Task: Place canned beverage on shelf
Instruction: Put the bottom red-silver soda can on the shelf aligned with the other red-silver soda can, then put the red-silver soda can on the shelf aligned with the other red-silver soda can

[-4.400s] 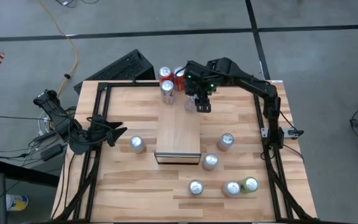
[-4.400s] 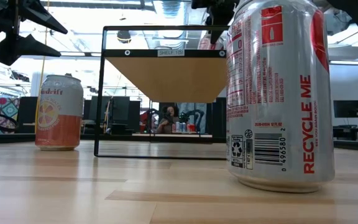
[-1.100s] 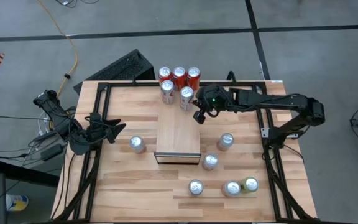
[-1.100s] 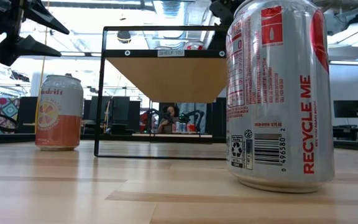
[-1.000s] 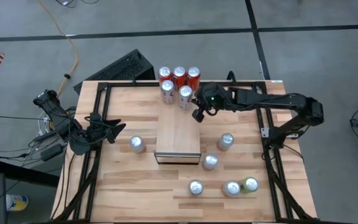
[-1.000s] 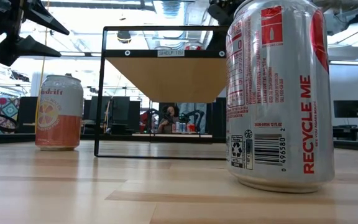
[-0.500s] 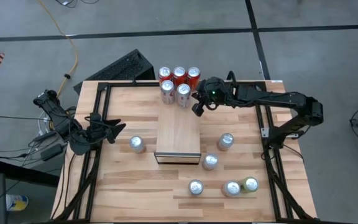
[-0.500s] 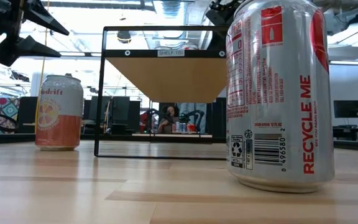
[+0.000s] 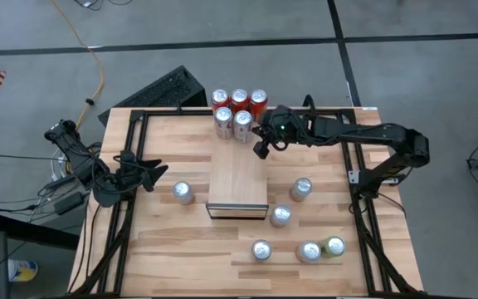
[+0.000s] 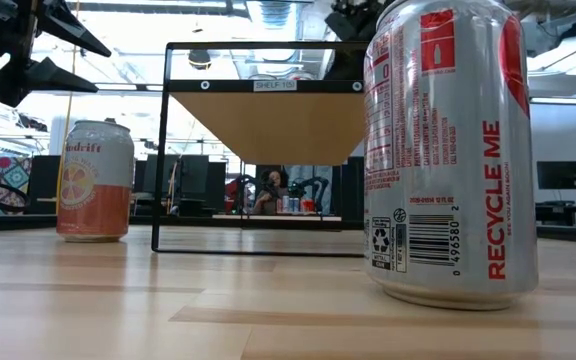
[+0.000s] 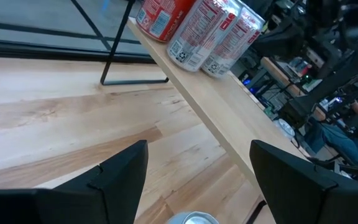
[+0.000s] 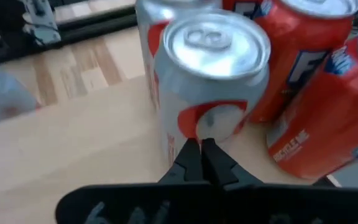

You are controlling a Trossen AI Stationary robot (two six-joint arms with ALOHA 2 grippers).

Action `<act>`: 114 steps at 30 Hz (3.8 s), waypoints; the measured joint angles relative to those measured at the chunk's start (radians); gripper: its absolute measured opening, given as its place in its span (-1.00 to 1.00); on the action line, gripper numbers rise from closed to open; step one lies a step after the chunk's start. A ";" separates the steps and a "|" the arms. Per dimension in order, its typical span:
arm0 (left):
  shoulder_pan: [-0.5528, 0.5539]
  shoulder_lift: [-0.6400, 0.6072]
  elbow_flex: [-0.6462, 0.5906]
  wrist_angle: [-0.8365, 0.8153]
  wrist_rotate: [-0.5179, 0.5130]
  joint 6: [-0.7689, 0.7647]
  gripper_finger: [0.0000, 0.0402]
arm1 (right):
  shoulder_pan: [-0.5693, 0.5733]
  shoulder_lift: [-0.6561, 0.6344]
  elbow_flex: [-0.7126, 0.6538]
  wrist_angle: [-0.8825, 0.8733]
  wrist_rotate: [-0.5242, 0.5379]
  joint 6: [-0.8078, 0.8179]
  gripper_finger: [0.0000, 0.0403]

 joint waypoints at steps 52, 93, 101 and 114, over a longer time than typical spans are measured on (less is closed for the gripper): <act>0.000 0.000 0.000 -0.013 0.000 -0.016 0.34 | -0.032 0.034 0.000 0.101 -0.025 -0.008 -1.00; 0.000 0.000 0.000 -0.023 0.105 0.057 0.34 | 0.711 -0.099 0.001 -0.203 -0.270 0.333 0.40; 0.000 0.000 0.000 -0.024 0.241 0.125 0.34 | 0.750 0.120 0.138 -0.206 -0.256 0.147 0.40; 0.000 0.000 0.000 -0.024 0.344 0.144 0.34 | 0.802 0.245 0.266 -0.303 -0.240 -0.207 0.40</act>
